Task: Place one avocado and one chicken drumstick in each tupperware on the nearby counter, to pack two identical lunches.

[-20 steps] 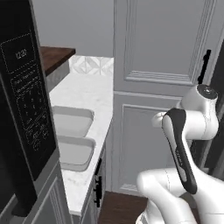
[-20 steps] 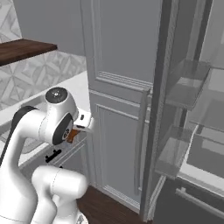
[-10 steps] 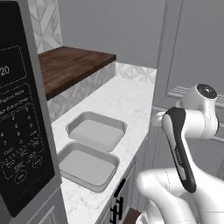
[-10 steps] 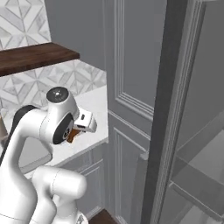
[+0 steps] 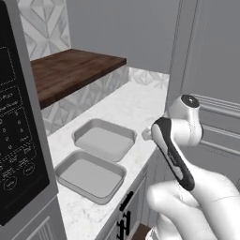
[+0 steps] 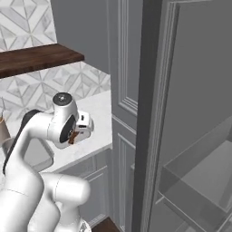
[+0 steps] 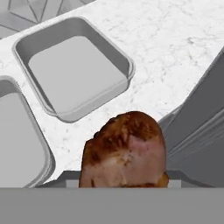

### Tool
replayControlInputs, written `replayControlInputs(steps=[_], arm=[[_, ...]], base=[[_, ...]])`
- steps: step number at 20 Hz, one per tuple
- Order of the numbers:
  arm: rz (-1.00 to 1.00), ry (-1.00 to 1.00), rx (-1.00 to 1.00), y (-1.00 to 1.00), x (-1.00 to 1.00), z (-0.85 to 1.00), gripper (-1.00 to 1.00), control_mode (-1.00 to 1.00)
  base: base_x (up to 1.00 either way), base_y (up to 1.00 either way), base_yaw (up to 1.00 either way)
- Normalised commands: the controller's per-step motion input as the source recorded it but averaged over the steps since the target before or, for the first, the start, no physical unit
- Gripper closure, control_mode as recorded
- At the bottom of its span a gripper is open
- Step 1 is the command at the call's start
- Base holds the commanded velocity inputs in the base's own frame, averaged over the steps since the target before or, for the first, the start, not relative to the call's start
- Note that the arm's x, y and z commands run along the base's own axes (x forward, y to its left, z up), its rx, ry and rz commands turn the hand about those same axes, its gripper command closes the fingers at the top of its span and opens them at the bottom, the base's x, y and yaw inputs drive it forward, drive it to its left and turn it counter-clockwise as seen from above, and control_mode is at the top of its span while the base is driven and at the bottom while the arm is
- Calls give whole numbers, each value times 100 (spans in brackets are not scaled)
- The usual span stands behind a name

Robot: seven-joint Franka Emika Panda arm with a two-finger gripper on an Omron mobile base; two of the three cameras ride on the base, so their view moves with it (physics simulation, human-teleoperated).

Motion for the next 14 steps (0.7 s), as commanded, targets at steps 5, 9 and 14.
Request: replayControlInputs(steps=[5,9,14], arm=[[13,11,-4,73,100,-11,100,-100],[12,24,0,69,100,-2,100,-100],[15,20,-2,55,99,-12,100,-100]], base=[[0,0,0],[0,0,0],[0,0,0]])
